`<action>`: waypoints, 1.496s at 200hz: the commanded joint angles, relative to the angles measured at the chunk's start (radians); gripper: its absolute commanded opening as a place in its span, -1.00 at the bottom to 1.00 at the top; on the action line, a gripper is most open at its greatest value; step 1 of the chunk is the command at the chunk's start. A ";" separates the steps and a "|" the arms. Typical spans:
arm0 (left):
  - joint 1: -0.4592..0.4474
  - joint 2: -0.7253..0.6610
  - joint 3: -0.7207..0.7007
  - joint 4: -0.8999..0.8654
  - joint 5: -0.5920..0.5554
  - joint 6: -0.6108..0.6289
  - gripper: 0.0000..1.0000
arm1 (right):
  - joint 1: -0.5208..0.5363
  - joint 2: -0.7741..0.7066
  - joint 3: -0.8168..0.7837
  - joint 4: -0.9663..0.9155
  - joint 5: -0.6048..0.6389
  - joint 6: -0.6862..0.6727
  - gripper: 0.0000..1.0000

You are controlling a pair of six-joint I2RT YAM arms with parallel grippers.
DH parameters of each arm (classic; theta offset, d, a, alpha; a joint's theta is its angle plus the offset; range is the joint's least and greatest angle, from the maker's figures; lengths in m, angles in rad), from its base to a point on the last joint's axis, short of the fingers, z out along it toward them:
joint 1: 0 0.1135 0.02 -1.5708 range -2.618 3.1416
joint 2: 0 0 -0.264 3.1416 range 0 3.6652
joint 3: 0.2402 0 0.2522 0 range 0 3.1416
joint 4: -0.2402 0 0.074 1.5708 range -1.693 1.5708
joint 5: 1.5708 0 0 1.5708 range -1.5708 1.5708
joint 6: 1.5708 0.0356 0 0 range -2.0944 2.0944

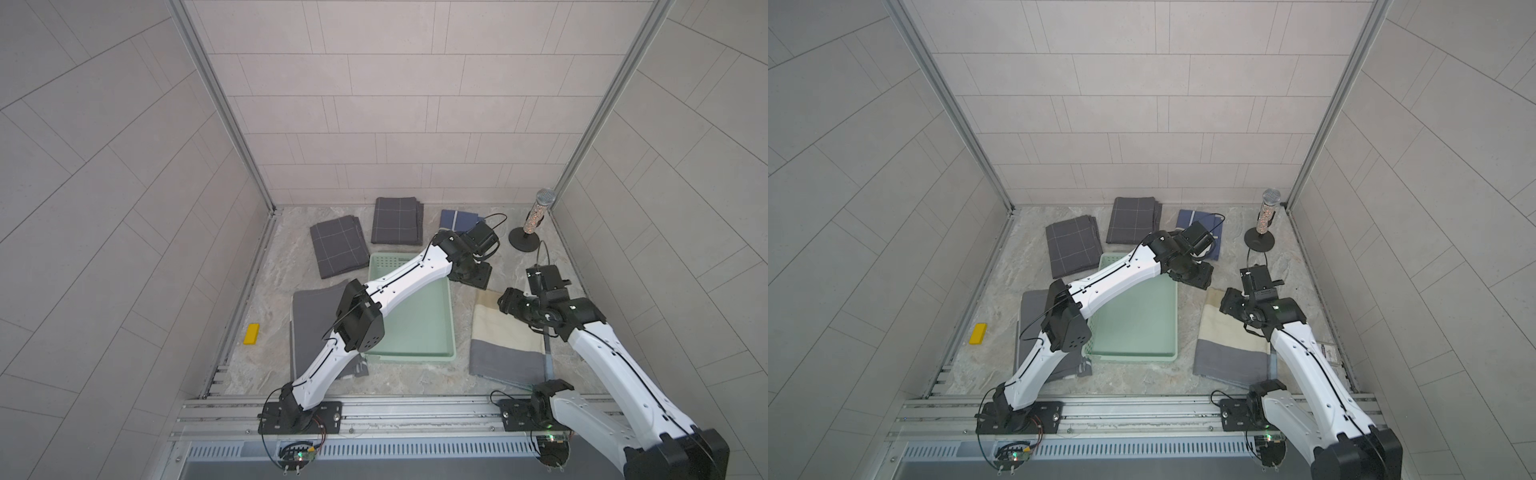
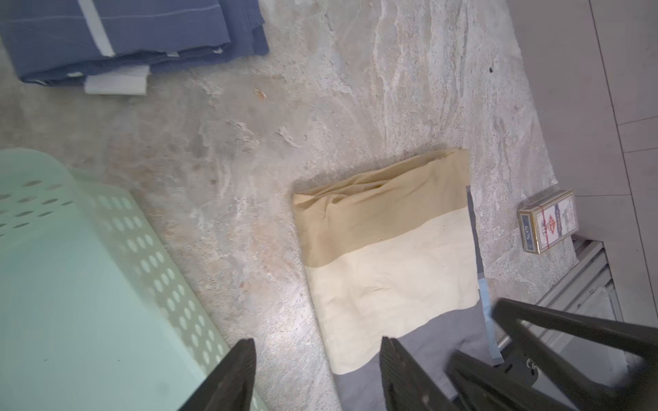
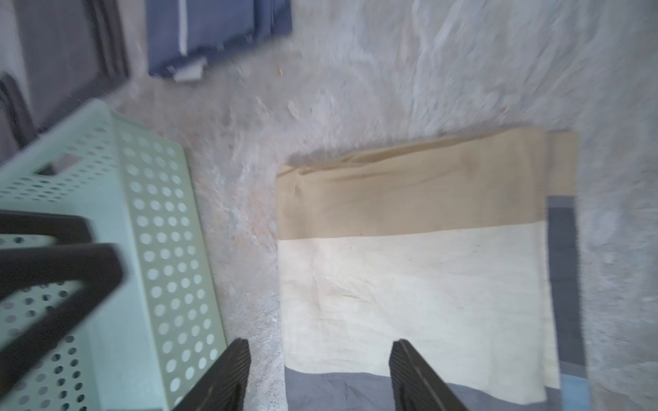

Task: Put the folded pillowcase in the basket
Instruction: Pick up the pillowcase at the center of the board.

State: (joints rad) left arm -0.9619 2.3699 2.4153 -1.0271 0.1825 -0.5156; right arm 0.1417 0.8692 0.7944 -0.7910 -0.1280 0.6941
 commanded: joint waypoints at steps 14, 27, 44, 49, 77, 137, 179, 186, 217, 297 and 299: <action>-0.016 0.130 0.137 -0.092 0.030 -0.006 0.25 | -0.004 -0.040 0.049 -0.184 -0.007 0.022 0.38; -0.018 0.192 0.213 -0.114 0.048 -0.023 0.25 | -0.003 -0.057 0.054 -0.189 0.000 0.025 0.37; -0.017 0.266 0.307 -0.148 0.056 -0.029 0.25 | -0.004 -0.088 0.054 -0.195 -0.004 0.029 0.37; -0.017 0.286 0.330 -0.156 0.057 -0.029 0.25 | -0.003 -0.096 0.054 -0.195 -0.010 0.028 0.37; -0.017 0.373 0.387 -0.160 0.067 -0.045 0.25 | -0.005 -0.123 0.065 -0.210 -0.035 0.018 0.38; -0.020 0.461 0.423 -0.080 0.131 -0.077 -0.29 | -0.006 -0.130 0.068 -0.218 -0.024 -0.017 0.37; -0.007 0.452 0.494 -0.097 0.077 -0.041 -1.00 | -0.029 -0.113 0.065 -0.203 -0.010 -0.033 0.37; -0.002 0.444 0.518 -0.117 0.043 -0.020 -1.00 | -0.033 -0.113 0.058 -0.204 0.001 -0.026 0.36; 0.028 0.385 0.518 -0.153 -0.108 0.077 -1.00 | -0.064 -0.123 0.002 -0.169 -0.005 -0.014 0.33; 0.075 0.437 0.545 -0.202 -0.154 0.071 -1.00 | -0.141 0.014 -0.132 -0.058 -0.034 -0.039 0.66; 0.074 0.437 0.544 -0.201 -0.155 0.071 -1.00 | -0.141 0.016 -0.132 -0.057 -0.036 -0.033 0.66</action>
State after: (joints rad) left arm -0.8692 2.7941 2.9246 -1.1965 0.0696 -0.4572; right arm 0.0074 0.8825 0.6750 -0.8768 -0.1745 0.6655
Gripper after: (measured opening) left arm 0.059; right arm 0.811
